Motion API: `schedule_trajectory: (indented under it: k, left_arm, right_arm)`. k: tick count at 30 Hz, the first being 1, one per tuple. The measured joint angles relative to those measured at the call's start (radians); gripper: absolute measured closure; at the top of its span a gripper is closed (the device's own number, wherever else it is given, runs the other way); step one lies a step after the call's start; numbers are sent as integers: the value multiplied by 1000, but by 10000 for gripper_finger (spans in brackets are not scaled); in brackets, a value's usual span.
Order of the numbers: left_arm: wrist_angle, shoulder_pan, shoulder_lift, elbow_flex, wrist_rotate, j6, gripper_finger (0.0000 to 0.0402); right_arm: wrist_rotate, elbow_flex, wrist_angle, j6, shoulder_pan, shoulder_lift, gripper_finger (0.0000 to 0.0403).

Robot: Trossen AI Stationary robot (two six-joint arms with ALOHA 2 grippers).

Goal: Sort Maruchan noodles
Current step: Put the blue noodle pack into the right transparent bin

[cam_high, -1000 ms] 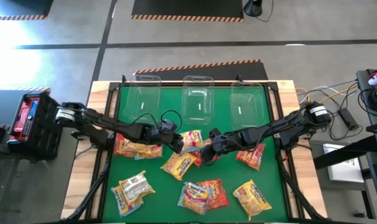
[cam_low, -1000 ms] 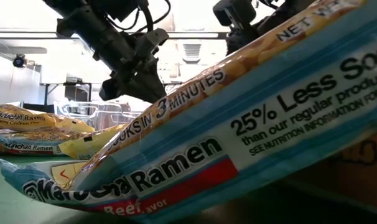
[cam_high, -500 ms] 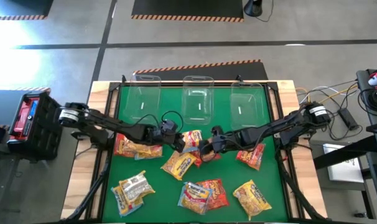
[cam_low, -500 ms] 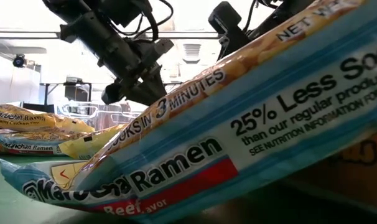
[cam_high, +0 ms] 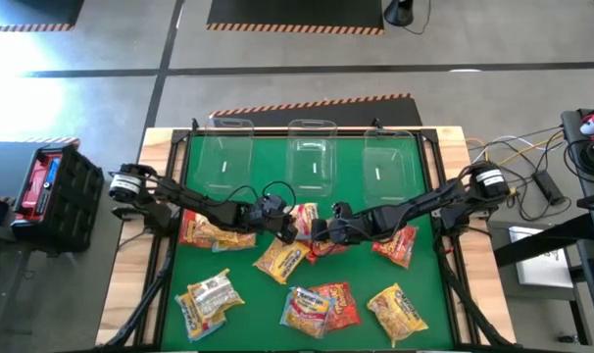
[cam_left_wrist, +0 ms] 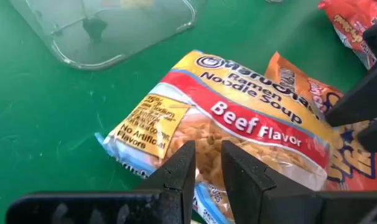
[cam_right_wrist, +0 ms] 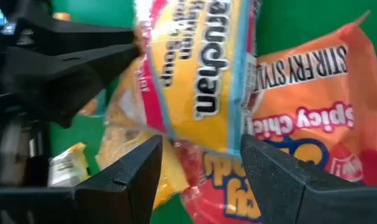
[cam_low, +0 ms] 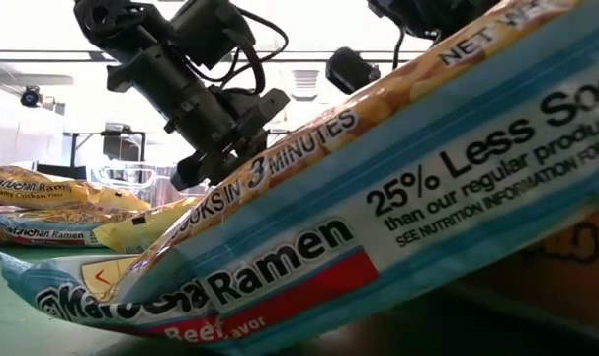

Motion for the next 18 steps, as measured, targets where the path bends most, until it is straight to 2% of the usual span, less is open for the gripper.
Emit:
schedule_trajectory:
  k: [4,12,18]
  left_arm:
    - [-5,0,0,0,8,0,342]
    - [3,0,35,1,27,-1,342]
    - [11,-3,56,3,36,-9,342]
  right_arm:
    - [-15,0,29,8,2,16,195]
    - [-15,0,25,-55,3,-44,195]
    - [34,-1,-107,-53,1,-53,195]
